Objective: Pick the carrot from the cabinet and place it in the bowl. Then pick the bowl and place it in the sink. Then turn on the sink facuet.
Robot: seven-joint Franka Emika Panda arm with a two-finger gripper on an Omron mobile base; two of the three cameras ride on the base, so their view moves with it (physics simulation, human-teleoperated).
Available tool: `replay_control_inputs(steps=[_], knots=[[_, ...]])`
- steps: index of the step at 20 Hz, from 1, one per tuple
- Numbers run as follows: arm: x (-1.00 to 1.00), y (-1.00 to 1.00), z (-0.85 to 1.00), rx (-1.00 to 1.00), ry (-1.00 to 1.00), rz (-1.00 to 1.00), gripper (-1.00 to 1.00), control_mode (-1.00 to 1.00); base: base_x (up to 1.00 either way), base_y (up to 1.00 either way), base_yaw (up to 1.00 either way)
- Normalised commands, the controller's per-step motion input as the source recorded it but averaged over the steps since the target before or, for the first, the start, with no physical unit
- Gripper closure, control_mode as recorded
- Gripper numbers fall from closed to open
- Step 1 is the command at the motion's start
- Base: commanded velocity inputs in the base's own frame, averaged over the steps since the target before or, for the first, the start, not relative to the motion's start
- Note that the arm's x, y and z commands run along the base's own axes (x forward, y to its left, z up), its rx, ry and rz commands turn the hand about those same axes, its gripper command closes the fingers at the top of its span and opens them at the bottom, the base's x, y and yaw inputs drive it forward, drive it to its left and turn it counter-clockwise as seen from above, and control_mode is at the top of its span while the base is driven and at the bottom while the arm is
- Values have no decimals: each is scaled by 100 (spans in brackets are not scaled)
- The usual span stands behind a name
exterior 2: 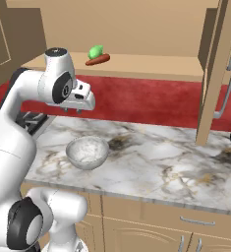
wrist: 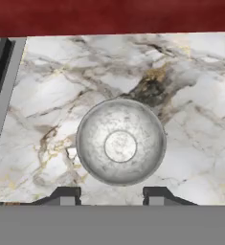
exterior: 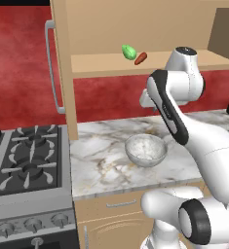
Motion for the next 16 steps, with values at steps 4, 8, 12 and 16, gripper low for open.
replay_control_inputs(steps=[4,8,12,16], knots=[[-25,-10,0,2,-13,-8,-100,-100,0,0,0],[-19,0,23,0,-30,-45,-100,-100,0,0,0],[-22,0,26,0,-42,-34,-100,-100,0,0,0],[-2,-2,36,0,-26,-19,-100,-100,0,0,0]])
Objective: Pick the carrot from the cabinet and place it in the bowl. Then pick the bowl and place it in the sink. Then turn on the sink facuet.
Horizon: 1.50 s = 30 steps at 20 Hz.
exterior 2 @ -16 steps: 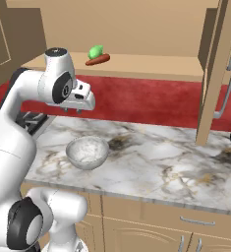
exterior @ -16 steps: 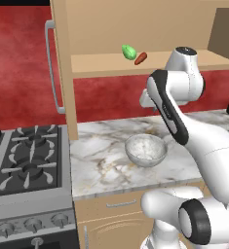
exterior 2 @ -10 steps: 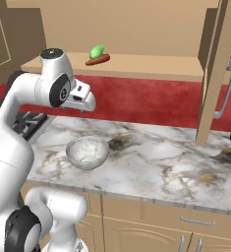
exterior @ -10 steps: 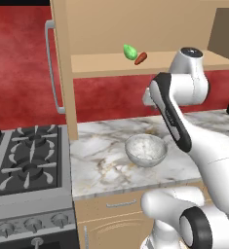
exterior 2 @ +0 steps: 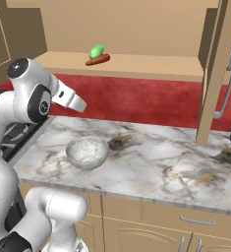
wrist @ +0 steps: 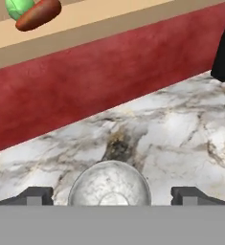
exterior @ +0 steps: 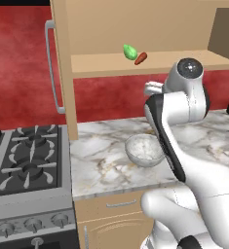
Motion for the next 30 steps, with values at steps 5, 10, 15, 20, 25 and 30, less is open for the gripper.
replay_control_inputs(steps=[5,10,15,20,25,30], knots=[[23,0,62,0,-4,-1,-100,-100,0,0,0],[11,-3,61,0,0,3,-100,-100,0,0,0],[47,-1,40,0,0,6,-100,-100,0,0,0],[55,0,4,-8,-7,9,-100,-100,0,0,0],[30,0,-1,-16,-29,15,-100,-100,0,0,0],[32,0,0,-5,-8,3,-100,-100,0,0,0]])
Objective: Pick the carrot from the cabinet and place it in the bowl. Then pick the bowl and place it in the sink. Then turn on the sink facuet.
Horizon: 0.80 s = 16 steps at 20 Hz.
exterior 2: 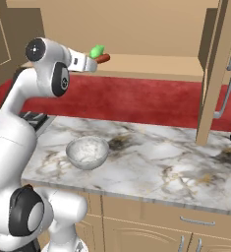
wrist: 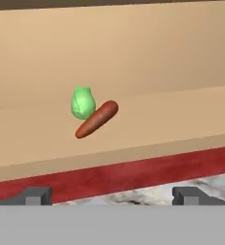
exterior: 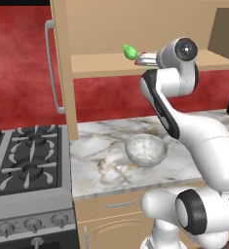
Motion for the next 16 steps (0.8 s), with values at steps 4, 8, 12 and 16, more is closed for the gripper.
replay_control_inputs(steps=[4,8,12,16], knots=[[56,0,0,0,22,0,-100,-100,0,0,0],[62,0,0,0,31,0,-100,-100,0,0,0],[60,0,0,0,30,0,-100,-100,0,0,0],[47,1,-6,0,10,0,-100,-100,0,0,0]])
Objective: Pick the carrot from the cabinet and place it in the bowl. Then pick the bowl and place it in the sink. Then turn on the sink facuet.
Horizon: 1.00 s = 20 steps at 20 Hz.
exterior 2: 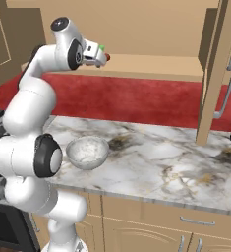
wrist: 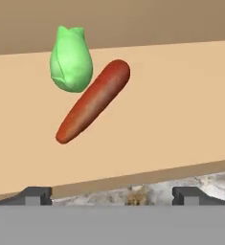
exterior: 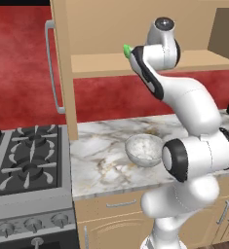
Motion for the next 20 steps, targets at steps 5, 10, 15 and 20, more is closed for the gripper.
replay_control_inputs(steps=[5,10,15,20], knots=[[27,11,-20,-2,-4,0,-100,-100,0,0,0],[22,10,-39,-5,-13,0,-100,-100,0,0,0],[35,0,-24,-1,-10,0,-100,-100,0,0,0],[55,0,-5,0,1,-2,-100,-100,0,0,0]])
